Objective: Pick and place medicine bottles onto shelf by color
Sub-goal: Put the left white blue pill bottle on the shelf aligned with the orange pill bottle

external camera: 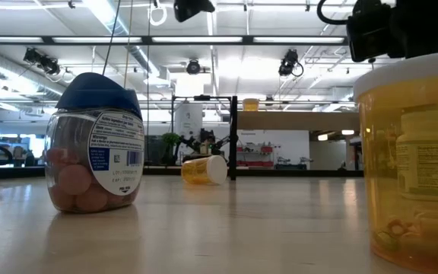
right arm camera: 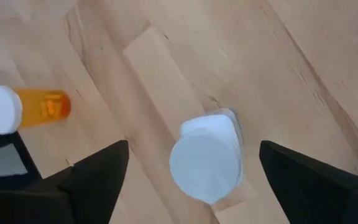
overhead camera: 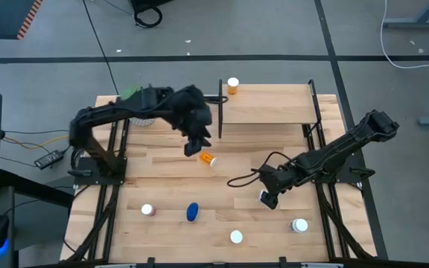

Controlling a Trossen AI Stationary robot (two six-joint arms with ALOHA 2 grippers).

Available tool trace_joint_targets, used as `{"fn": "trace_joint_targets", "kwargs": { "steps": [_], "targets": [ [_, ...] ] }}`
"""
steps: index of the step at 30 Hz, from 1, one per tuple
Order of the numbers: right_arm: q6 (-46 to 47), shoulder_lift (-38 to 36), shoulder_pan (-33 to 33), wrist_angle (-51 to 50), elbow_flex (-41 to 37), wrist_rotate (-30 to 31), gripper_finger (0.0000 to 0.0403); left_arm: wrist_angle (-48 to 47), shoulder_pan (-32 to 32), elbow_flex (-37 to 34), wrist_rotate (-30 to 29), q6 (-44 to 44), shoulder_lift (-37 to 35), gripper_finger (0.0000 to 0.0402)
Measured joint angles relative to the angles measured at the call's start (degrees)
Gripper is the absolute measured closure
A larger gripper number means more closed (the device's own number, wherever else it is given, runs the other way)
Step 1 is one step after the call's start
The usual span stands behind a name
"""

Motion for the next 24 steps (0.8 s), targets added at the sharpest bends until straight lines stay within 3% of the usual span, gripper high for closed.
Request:
{"fn": "trace_joint_targets", "kwargs": {
  "steps": [5, 9, 19, 24],
  "targets": [
    [-0.03, 1.44, 1.7, -1.75, 0.0, 0.59, 0.0026, 11.63, 0.15, -15.44, -0.16, -8.64, -8.63, 0.0229],
    [-1.06, 3.84, 2.03, -2.04, 0.0, 2.67, 0.0026, 17.08, -0.63, -22.56, -0.13, -14.85, -12.98, 0.023],
    [-1.11, 5.68, 1.7, -1.74, 0.0, 3.19, 0.0029, 18.32, -3.81, -24.65, -3.7, -17.72, -15.6, 0.0228],
    [1.5, 5.66, 1.72, -1.21, 0.02, 2.93, 0.0056, 18.64, -5.19, -24.65, -4.84, -18.88, -15.58, 0.023]
  ]
}}
